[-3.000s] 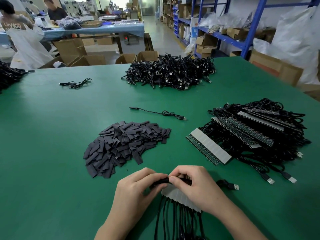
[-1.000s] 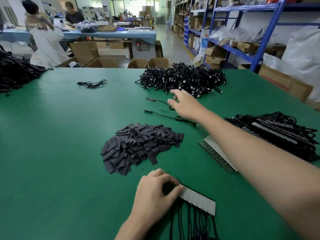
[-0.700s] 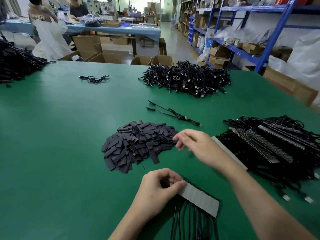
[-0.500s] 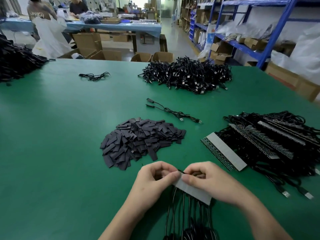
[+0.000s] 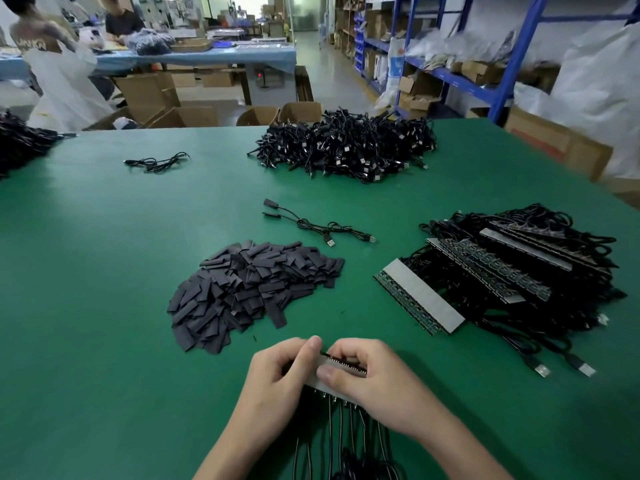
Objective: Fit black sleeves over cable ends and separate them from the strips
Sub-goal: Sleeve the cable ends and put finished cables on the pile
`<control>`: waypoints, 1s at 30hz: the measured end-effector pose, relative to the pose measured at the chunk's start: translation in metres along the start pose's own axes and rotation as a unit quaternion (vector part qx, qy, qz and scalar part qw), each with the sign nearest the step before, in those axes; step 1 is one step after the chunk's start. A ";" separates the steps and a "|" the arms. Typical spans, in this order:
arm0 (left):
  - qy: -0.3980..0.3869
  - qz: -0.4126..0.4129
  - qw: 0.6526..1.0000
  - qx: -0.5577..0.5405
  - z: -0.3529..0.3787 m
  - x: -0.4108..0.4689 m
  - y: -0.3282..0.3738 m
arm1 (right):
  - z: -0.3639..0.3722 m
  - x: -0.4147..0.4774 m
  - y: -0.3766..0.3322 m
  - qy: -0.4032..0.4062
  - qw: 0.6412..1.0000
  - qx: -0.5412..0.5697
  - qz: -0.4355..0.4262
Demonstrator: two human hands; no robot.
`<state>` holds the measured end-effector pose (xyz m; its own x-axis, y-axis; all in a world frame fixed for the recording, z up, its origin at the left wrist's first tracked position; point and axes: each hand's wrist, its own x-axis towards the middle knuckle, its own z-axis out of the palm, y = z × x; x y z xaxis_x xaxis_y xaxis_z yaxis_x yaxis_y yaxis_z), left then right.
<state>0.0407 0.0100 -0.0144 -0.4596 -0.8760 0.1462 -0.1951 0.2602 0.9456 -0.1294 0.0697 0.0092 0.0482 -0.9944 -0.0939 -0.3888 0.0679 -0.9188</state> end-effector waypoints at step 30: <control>-0.068 -0.001 0.994 -0.085 0.002 -0.006 0.006 | 0.007 0.002 0.007 -0.055 0.986 0.151 -0.040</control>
<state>0.0401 0.0174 -0.0099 -0.5742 -0.8107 0.1142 -0.0532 0.1762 0.9829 -0.1257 0.0690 -0.0004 0.1734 -0.9840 -0.0414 -0.0893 0.0262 -0.9957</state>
